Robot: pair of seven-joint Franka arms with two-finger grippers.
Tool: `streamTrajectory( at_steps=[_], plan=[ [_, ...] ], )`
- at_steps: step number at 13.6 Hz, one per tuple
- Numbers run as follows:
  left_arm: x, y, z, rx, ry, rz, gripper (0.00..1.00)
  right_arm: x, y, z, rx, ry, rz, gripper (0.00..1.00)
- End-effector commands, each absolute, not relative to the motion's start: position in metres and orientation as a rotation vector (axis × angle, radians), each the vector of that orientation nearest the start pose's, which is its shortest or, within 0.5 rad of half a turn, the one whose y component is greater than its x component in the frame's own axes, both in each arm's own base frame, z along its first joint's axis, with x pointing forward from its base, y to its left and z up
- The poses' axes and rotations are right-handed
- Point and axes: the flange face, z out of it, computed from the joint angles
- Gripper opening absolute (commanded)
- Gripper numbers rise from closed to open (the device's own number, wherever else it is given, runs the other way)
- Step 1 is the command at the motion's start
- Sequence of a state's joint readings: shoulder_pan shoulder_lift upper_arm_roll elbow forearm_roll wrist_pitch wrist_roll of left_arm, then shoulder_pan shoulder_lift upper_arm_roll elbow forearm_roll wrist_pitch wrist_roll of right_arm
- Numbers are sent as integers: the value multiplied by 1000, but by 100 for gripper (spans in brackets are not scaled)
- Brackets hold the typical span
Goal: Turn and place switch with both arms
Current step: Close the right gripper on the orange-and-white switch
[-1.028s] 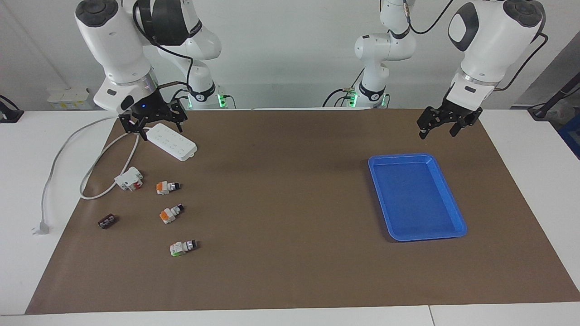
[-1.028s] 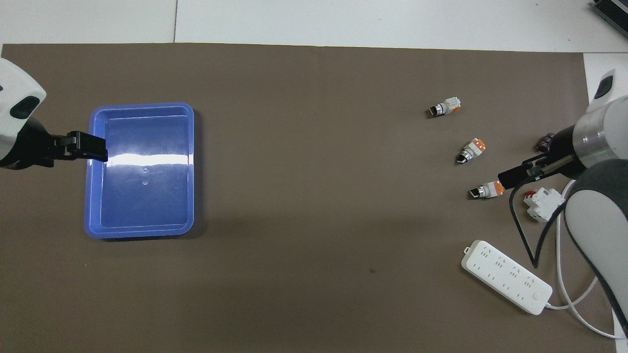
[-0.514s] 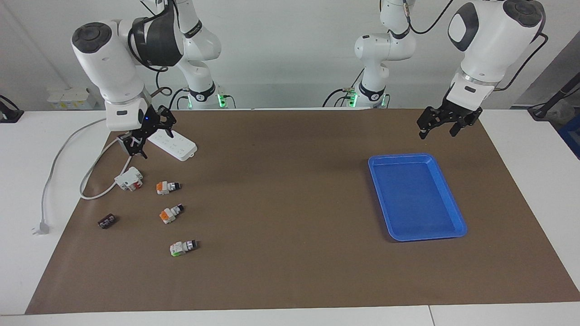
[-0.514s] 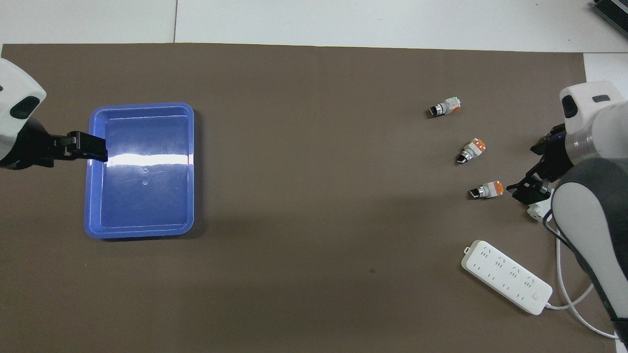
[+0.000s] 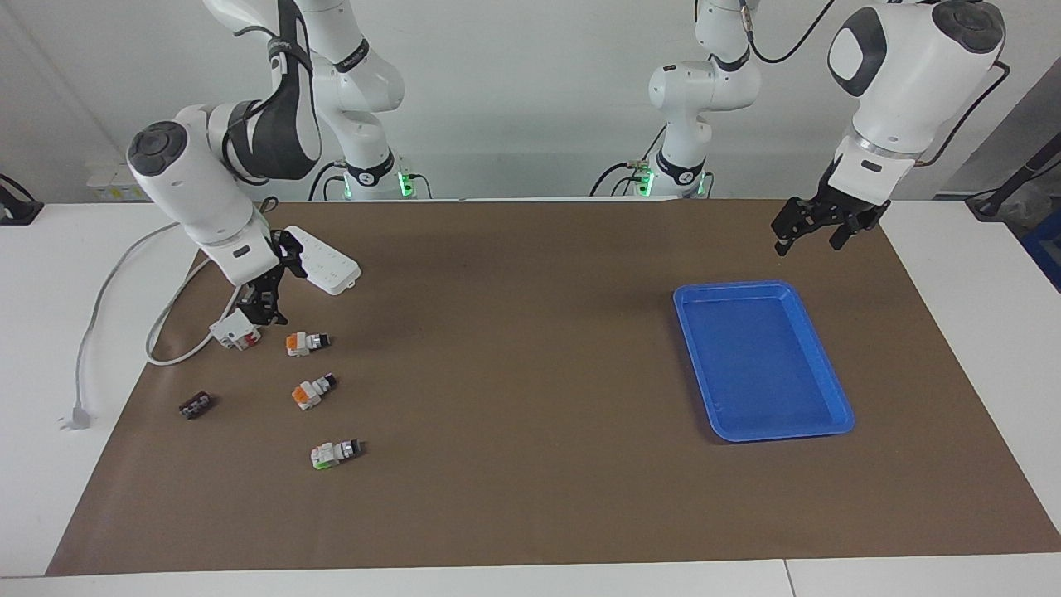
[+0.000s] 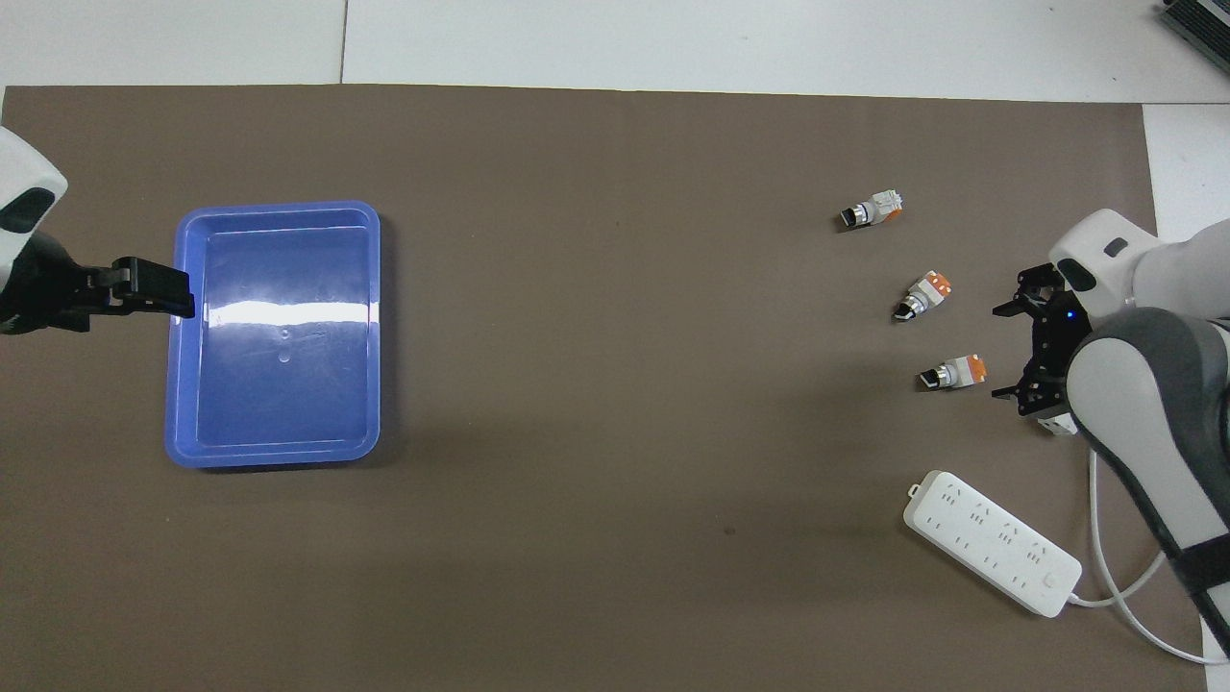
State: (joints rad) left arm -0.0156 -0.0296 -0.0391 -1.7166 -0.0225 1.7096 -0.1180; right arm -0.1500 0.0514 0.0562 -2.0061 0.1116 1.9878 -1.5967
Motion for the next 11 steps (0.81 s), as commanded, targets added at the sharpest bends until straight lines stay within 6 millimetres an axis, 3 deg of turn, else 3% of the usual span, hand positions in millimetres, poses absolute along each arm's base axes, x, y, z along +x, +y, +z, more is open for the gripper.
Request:
streamTrajectory(
  at_steps=[1, 4, 8, 11],
  plan=[
    [545, -28, 583, -3168, -108, -38, 100, 554, -66, 397, -2109, -2095, -120, 98],
    [545, -28, 582, -3168, -101, -38, 100, 551, -86, 362, -1987, -2120, -215, 97],
    [545, -28, 582, -3168, -101, -43, 100, 553, -101, 331, -1859, -2190, -311, 97],
    [546, -21, 580, -3167, -126, -48, 100, 552, -116, 322, -1816, -2231, -329, 95]
  ],
)
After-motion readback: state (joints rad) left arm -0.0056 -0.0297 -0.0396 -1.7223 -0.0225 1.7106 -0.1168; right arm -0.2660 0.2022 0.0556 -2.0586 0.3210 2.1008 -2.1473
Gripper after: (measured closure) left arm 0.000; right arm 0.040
